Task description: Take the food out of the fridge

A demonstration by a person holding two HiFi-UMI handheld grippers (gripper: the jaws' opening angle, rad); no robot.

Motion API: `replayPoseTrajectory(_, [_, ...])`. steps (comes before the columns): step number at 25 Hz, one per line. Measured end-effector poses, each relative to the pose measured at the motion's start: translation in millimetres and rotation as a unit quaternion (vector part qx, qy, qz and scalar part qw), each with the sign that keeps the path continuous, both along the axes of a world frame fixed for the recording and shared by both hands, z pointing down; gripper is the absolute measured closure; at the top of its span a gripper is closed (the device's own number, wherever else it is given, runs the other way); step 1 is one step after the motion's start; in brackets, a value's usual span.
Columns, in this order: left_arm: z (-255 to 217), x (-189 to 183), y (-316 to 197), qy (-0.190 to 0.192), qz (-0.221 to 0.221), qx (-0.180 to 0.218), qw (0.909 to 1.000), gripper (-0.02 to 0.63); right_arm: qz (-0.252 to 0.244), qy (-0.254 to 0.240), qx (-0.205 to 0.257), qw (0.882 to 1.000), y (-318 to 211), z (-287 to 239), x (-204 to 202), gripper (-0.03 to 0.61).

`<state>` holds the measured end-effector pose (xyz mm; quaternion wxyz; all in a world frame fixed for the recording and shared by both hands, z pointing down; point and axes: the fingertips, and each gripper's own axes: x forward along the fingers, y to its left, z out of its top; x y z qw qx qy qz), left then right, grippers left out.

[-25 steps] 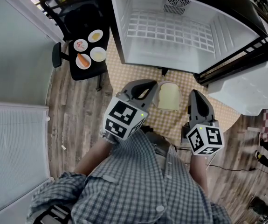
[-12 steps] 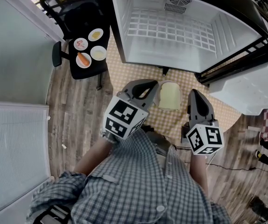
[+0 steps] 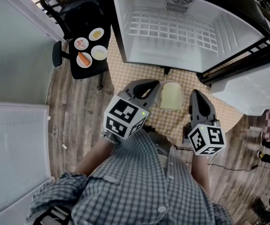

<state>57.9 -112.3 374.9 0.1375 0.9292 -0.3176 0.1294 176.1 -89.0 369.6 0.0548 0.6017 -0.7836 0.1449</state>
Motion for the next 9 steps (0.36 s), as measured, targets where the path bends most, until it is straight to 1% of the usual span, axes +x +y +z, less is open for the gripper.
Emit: replayPoseTrajectory(9, [2.4, -1.4, -0.9, 0.001, -0.005, -0.005, 1.0000, 0.609, 0.006, -0.003, -0.004, 1.000, 0.5, 3.0, 4.1, 0.569])
